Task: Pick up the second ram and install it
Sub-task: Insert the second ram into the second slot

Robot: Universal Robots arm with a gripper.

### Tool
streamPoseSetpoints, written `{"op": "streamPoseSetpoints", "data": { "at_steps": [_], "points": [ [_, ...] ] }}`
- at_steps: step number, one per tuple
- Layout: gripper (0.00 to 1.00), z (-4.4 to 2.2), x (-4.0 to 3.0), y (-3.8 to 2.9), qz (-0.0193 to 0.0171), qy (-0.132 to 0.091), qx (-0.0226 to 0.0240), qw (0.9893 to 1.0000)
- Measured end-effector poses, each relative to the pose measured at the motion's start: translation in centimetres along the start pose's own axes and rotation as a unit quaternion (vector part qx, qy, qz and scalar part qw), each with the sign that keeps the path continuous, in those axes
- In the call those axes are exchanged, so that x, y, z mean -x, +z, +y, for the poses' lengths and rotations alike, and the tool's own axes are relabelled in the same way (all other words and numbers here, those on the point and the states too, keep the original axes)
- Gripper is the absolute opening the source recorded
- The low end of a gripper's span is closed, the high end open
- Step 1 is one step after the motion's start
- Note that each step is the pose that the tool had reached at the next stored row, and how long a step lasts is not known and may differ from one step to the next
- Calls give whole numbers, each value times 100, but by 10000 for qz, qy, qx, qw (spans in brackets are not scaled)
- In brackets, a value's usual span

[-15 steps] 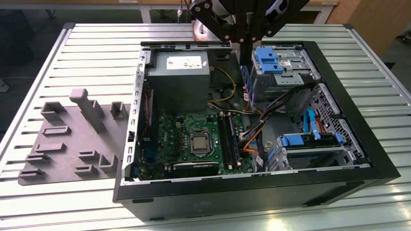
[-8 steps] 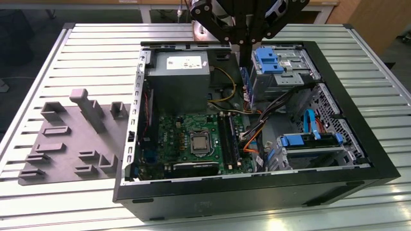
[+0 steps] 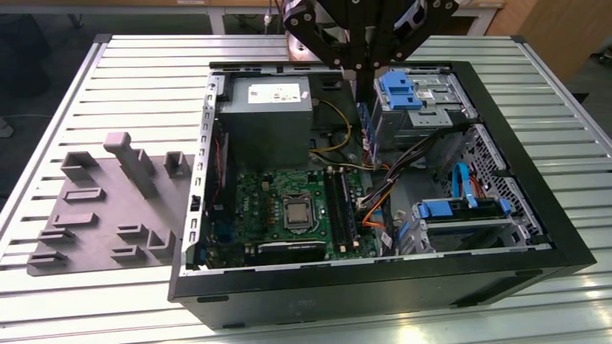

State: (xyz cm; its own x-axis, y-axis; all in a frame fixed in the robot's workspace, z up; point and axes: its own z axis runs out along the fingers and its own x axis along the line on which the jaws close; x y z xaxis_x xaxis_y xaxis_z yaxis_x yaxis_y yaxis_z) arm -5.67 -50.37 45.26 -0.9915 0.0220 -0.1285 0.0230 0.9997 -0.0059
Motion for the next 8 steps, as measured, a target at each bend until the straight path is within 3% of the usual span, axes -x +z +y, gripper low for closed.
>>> {"op": "streamPoseSetpoints", "data": {
  "at_steps": [8],
  "points": [
    [11, 0, -5, 39, 0, 0, -1, 10000]
  ]
}}
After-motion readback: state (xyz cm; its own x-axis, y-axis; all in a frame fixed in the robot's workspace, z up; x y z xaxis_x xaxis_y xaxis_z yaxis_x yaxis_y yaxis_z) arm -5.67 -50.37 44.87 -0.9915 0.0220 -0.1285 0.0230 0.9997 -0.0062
